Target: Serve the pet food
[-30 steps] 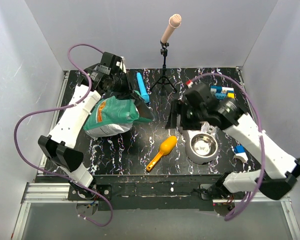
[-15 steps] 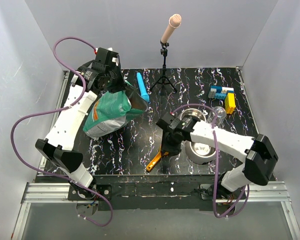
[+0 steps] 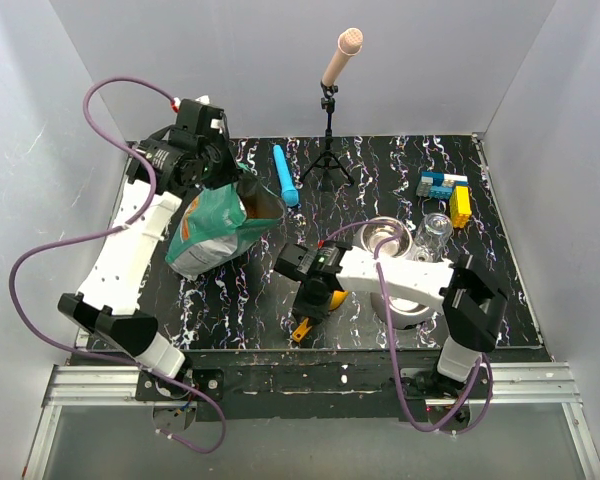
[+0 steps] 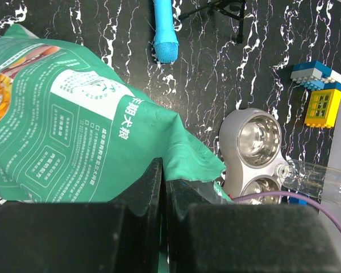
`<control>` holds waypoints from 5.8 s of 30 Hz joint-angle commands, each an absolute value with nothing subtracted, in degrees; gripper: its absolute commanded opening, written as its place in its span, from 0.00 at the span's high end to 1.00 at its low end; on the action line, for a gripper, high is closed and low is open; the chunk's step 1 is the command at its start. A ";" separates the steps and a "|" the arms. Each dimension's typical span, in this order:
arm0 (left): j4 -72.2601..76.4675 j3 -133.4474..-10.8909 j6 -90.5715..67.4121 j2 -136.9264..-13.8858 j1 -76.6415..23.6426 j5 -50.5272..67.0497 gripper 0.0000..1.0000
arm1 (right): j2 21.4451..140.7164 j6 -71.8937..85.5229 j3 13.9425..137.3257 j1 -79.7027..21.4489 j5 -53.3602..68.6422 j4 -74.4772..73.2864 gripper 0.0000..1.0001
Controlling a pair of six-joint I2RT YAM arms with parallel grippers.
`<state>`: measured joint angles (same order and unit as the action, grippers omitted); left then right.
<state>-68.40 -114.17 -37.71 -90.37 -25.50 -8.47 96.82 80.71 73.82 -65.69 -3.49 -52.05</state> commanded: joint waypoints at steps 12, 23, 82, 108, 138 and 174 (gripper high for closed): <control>-66.62 -112.15 -37.97 -81.21 -25.49 -5.54 1.00 | 103.70 89.56 77.87 -65.65 -7.39 -55.55 0.69; -66.89 -113.12 -36.65 -83.14 -25.49 -2.90 1.00 | 106.43 91.15 73.74 -65.92 -6.77 -50.98 0.80; -66.28 -115.15 -35.51 -90.53 -25.58 -0.01 1.00 | 87.73 34.89 33.84 -36.04 37.36 3.27 0.80; -60.29 -82.00 -37.27 -77.43 -28.57 0.90 1.00 | 77.78 27.70 45.96 -44.30 11.61 -21.53 0.44; -70.84 -117.32 -28.66 -84.10 -18.54 -0.36 1.00 | 95.71 -5.37 59.33 -52.03 2.63 -21.71 0.35; -68.82 -119.88 -28.74 -86.22 -18.54 4.22 1.00 | 118.30 35.44 54.66 -38.41 58.20 2.75 0.69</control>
<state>-74.35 -118.87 -27.97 -88.71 -18.48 1.96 117.12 37.60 54.96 -38.59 65.10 11.53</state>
